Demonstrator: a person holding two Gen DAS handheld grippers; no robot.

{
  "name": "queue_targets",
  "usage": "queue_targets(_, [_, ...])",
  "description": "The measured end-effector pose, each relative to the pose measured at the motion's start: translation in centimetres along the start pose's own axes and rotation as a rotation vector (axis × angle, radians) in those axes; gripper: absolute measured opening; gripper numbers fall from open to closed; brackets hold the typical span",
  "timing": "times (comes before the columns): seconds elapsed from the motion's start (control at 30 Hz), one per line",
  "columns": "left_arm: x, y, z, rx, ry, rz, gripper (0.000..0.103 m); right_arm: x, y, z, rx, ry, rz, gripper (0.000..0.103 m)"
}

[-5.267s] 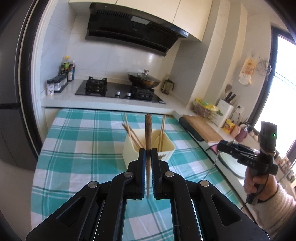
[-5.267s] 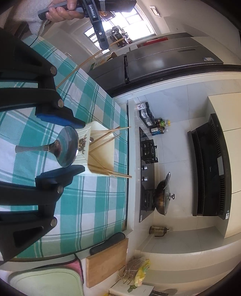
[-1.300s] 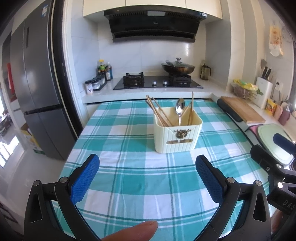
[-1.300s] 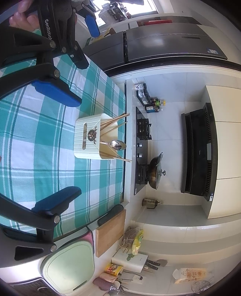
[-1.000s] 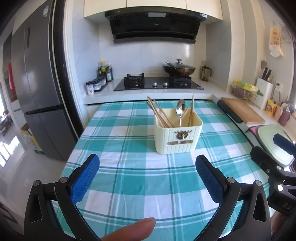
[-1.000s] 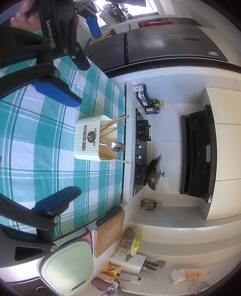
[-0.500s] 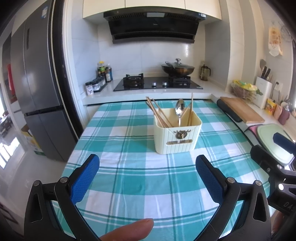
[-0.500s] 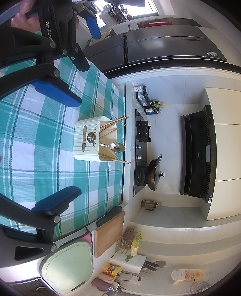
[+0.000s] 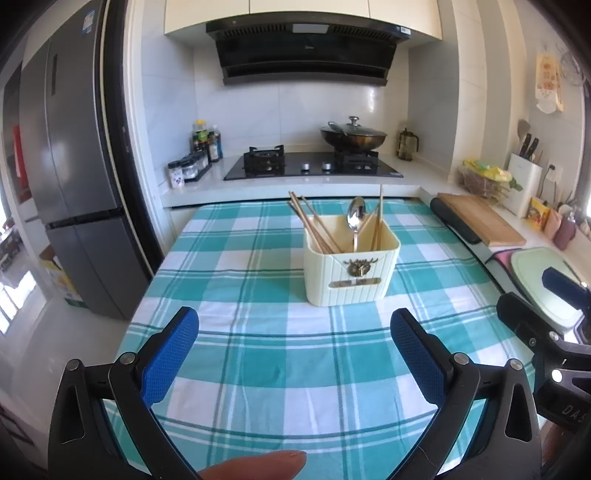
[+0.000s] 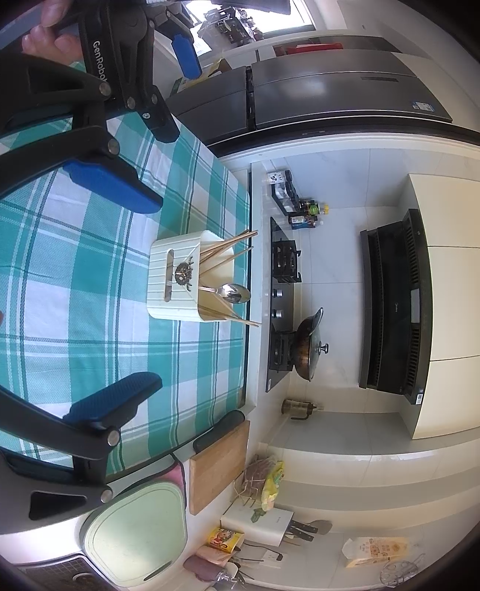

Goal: Organize utensils

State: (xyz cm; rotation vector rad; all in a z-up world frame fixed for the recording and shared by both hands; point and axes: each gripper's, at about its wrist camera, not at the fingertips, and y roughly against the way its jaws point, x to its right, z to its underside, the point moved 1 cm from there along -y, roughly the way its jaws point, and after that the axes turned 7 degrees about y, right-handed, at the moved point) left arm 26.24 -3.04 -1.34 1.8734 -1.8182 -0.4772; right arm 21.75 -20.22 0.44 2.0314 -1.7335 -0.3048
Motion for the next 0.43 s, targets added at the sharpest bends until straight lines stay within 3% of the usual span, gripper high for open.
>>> queue_targets(0.43, [0.93,0.69,0.45,0.012,0.005,0.001,0.103,0.01,-0.4,0.26,-0.013,-0.002,0.004,0.089])
